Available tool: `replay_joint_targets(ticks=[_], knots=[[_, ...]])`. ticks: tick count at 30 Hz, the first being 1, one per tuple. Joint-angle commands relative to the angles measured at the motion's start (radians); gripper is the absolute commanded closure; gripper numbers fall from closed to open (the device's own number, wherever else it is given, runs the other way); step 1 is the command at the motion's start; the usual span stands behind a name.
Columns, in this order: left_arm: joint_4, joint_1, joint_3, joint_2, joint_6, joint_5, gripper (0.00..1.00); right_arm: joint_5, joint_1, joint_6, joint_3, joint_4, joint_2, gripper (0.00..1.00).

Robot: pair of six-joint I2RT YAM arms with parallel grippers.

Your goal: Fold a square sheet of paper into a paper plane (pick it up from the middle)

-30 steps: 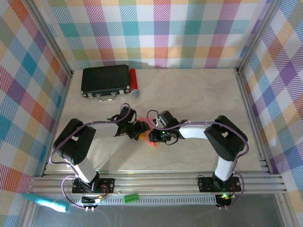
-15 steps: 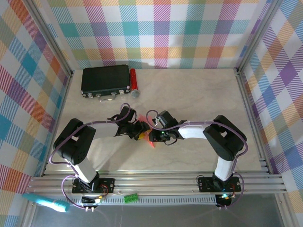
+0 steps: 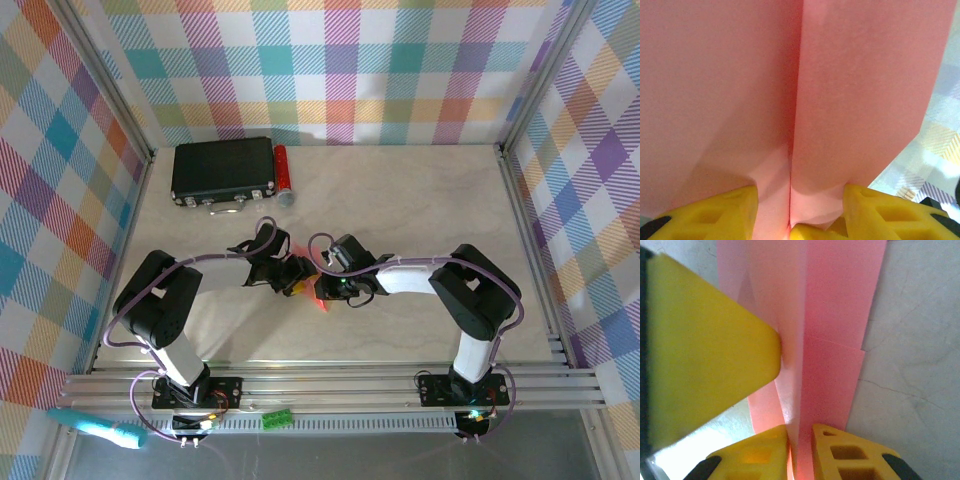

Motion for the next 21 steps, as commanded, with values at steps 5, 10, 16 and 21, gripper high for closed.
replay_joint_targets(ticks=[5, 10, 16, 21], knots=[[-0.142, -0.011, 0.037, -0.052, 0.030, -0.034, 0.50, 0.020, 0.004, -0.044, 0.011, -0.061, -0.016, 0.82], [-0.128, 0.006, 0.039, -0.056, 0.042, -0.033, 0.49, 0.011, 0.002, -0.057, 0.013, -0.069, -0.015, 0.82], [-0.099, 0.025, 0.021, -0.034, 0.042, -0.025, 0.49, 0.011, 0.001, -0.057, 0.017, -0.068, -0.017, 0.82], [-0.094, 0.027, 0.023, -0.007, 0.042, -0.014, 0.49, 0.006, 0.001, -0.059, 0.025, -0.065, -0.019, 0.80]])
